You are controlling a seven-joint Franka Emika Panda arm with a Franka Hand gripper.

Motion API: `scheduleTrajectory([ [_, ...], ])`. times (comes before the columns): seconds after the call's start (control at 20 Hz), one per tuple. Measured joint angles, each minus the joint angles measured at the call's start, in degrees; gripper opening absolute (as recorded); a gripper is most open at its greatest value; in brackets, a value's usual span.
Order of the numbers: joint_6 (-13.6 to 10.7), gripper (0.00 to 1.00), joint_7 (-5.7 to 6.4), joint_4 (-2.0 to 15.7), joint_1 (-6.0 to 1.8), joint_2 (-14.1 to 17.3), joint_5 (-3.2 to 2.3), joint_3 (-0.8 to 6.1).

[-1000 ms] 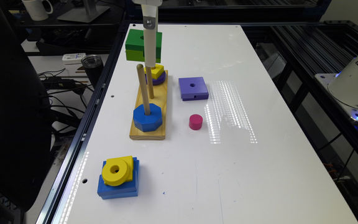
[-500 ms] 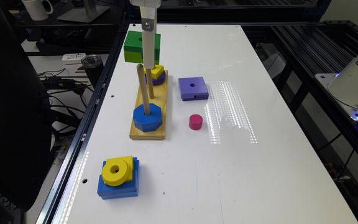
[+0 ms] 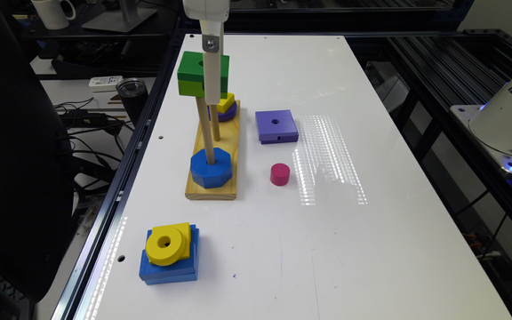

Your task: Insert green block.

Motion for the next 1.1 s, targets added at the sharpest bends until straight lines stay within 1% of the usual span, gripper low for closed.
scheduleTrajectory([
  [0.4, 0.01, 0.0, 0.0, -0.01, 0.0, 0.05, 0.0, 0.0],
  [0.5, 0.24, 0.0, 0.0, -0.01, 0.0, 0.56, -0.1, -0.01],
  [0.65, 0.66, 0.0, 0.01, 0.0, -0.02, 1.16, -0.39, -0.03],
  [1.1, 0.69, 0.0, 0.01, 0.0, -0.02, 1.18, -0.44, -0.03],
])
